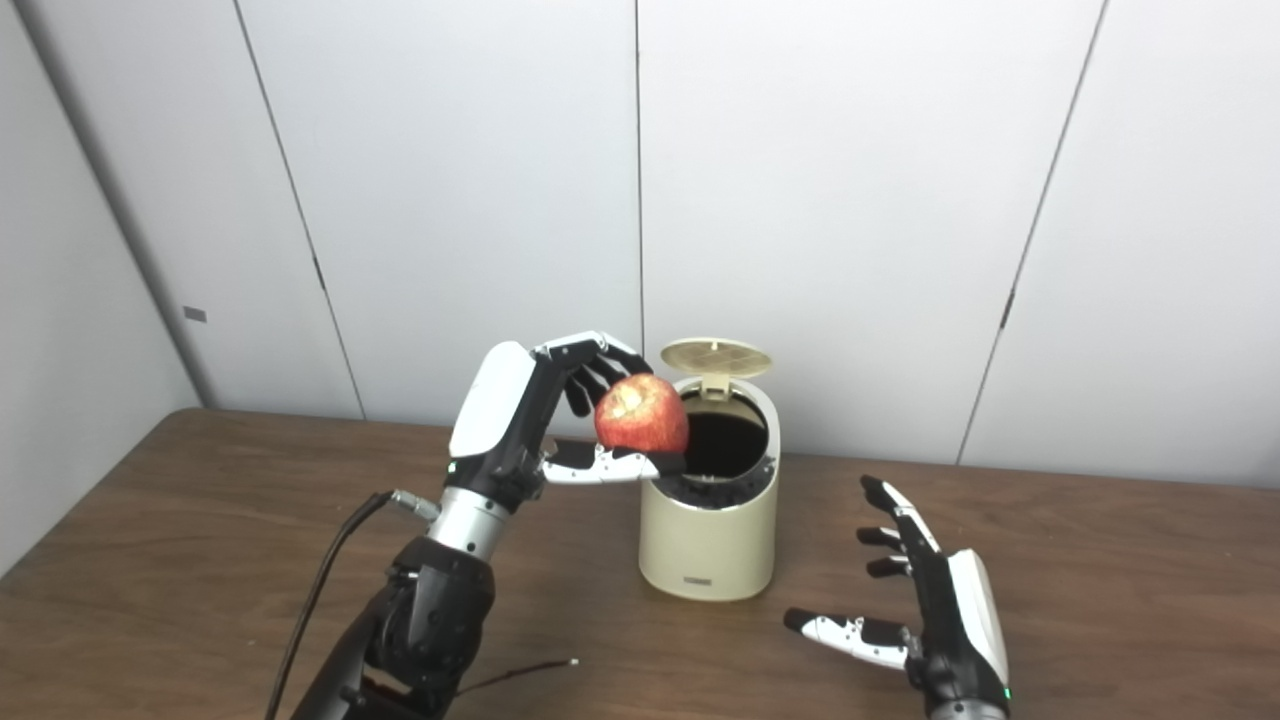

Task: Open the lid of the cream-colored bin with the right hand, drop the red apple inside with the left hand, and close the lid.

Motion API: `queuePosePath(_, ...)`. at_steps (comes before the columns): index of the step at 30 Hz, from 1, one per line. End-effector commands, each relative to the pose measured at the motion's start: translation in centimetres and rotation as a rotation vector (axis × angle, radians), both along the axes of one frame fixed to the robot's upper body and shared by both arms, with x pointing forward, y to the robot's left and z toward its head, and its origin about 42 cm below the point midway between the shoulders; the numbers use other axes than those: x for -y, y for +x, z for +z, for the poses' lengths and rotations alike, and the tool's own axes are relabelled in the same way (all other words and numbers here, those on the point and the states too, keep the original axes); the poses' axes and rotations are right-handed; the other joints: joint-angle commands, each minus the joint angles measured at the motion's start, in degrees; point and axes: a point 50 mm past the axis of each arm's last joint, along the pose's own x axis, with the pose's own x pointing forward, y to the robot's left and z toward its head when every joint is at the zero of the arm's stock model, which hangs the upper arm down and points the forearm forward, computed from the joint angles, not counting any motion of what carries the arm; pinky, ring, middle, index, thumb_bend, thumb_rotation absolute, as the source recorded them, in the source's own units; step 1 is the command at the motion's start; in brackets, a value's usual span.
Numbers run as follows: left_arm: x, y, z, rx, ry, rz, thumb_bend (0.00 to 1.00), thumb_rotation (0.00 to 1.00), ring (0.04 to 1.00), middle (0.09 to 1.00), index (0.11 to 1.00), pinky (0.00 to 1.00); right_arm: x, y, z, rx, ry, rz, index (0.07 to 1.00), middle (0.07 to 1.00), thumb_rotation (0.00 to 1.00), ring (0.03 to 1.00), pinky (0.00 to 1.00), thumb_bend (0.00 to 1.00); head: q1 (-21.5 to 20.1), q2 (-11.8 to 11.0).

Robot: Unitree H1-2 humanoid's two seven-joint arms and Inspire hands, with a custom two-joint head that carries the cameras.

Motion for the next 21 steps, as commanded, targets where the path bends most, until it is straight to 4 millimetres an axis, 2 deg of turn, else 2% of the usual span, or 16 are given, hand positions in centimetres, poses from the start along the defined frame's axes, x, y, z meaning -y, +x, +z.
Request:
queuePosePath(1, 0.9, 0.6, 2.5, 0.114, -0.003, -0.024, 0.50, 0.00, 0.417, 0.493, 0.528, 0.36, -0.7, 0.7, 2.3, 0.111, 0.007, 0.017, 0.856, 0.867, 0.14, 0.739, 0.61, 0.76, -0.29, -0.09)
queuePosePath(21, 2.9, 2.9, -0.4, 0.124, -0.027, 0.002, 0.50, 0.00, 0.430, 0.500, 0.517, 0.40, -1.2, 0.8, 2.2, 0.116, 0.016, 0.023, 0.859, 0.870, 0.19, 0.748, 0.62, 0.76, -1.70, -0.39)
